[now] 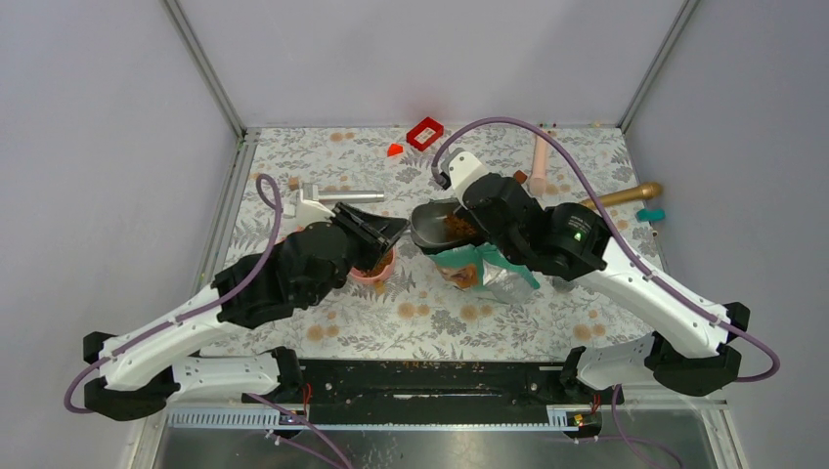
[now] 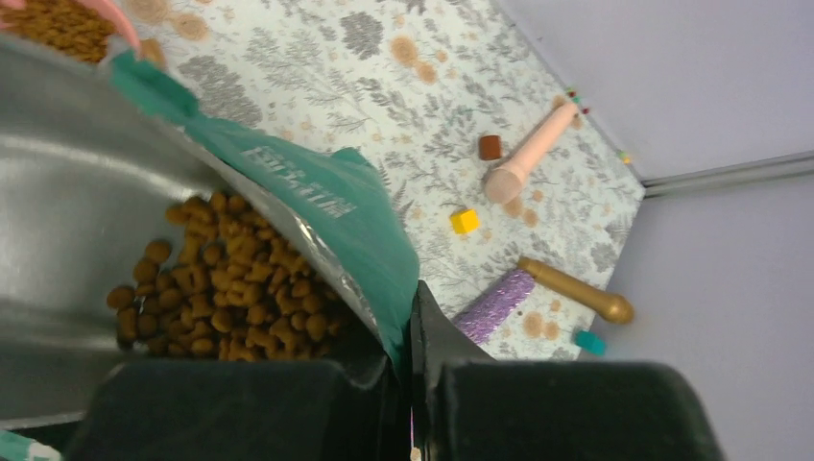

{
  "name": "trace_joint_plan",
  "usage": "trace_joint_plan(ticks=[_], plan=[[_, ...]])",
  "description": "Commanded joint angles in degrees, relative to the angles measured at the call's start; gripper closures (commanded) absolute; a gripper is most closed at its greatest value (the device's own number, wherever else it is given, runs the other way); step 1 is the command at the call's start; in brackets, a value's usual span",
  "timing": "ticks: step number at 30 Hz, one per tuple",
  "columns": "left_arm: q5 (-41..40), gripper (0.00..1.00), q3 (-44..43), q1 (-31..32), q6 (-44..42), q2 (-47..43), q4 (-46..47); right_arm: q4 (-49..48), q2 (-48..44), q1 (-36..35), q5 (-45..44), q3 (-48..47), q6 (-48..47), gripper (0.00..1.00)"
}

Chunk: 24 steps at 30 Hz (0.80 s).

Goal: Serve the pet food
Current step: Collect the pet food from the pet food bag.

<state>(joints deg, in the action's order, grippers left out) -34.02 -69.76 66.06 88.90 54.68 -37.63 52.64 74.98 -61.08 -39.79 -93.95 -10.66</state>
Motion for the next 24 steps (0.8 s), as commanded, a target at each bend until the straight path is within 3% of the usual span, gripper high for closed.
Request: trace_joint_plan(ticks=[1,4,11,24], plan=[[-9.29,1.0,-5.8,-0.84,-2.54,-0.26,6.16,-4.23,-3.29,0.08,11.33,-6.92,5.42,1.0],[-9.49,1.0,-7.95,-0.8,-3.79,2.0,6.41,-4.57,-2.5,0.0,16.23,-7.25,8.22,1.0],[-9.6,1.0,-5.63,-0.85,-3.53,1.43,7.19,-6.67,-3.56,0.08,6.52,-6.13,10.14,1.0],[-5.19,1.0,20.01,-0.78,10.18,-14.61,21.33,-13.75,-10.47,0.06,4.68,1.04,17.14,1.0]])
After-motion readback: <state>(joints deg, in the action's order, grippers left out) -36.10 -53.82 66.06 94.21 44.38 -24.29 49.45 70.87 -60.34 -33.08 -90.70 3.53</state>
